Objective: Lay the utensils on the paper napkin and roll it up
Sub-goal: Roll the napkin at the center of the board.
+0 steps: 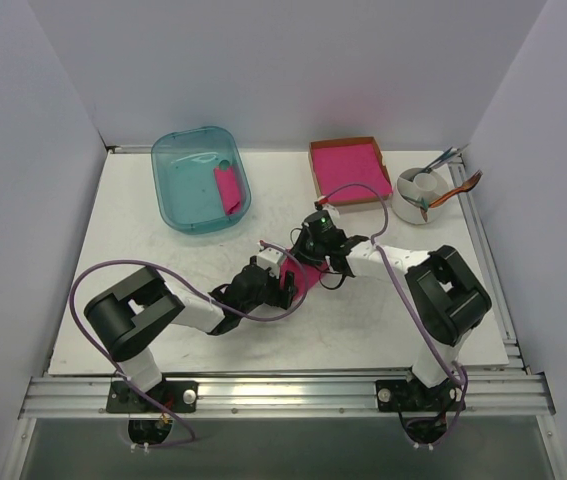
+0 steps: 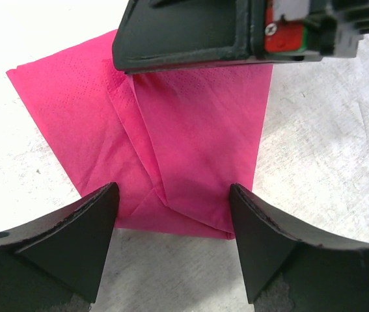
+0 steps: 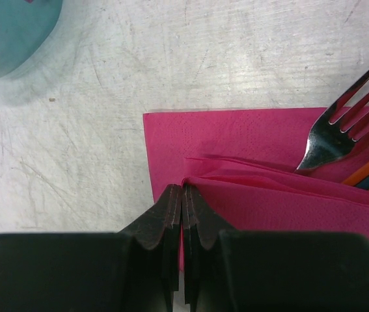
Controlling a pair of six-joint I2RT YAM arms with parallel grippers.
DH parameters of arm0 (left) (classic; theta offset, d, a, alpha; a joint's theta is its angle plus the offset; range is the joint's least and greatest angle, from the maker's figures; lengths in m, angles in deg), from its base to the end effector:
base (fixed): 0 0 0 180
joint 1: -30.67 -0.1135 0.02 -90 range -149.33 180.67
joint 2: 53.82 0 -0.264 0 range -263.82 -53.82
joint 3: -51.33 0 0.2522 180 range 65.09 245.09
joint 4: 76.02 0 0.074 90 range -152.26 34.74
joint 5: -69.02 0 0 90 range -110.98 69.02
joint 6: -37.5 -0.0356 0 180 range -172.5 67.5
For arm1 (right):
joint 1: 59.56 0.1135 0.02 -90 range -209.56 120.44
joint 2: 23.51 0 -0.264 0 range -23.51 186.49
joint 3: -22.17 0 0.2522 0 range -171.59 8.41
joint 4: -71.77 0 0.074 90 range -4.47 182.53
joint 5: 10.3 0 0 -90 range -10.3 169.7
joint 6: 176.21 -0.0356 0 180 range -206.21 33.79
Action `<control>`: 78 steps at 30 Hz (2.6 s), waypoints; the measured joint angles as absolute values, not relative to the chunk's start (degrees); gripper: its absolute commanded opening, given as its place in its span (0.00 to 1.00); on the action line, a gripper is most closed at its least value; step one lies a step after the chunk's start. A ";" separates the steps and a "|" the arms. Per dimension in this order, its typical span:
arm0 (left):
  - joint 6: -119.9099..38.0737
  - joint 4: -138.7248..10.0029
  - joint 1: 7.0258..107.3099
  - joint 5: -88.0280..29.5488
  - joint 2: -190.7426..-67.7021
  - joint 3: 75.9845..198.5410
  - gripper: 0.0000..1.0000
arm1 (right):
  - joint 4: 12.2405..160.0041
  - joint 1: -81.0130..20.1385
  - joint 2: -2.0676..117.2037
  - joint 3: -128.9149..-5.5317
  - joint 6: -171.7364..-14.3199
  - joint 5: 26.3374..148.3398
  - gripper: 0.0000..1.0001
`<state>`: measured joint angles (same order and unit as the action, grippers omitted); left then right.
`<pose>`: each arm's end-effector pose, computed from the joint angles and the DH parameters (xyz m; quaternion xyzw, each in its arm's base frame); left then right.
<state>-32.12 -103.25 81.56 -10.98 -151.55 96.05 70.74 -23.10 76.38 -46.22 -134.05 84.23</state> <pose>0.1975 -0.2331 0.1262 0.1773 0.8263 -0.2485 0.4734 0.2997 0.2250 0.1863 0.0665 0.8651 0.3583 0.3447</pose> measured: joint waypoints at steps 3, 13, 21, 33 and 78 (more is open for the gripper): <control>-32.12 -103.18 81.56 -10.96 -151.55 96.08 0.79 | 70.63 -23.10 76.78 -46.31 -133.98 84.23 0.00; -32.12 -103.12 81.56 -11.18 -151.55 96.21 0.80 | 70.30 -23.07 77.63 -47.03 -133.72 84.74 0.00; -32.12 -102.70 81.56 -11.31 -151.55 96.47 0.80 | 70.06 -22.72 77.67 -47.25 -133.50 85.04 0.00; -32.18 -102.73 81.54 -11.37 -151.88 96.67 0.73 | 69.43 -22.70 79.66 -48.41 -133.02 85.28 0.00; -32.38 -107.34 82.76 -9.58 -156.38 98.68 0.72 | 69.34 -30.29 57.57 -27.62 -128.30 86.57 0.00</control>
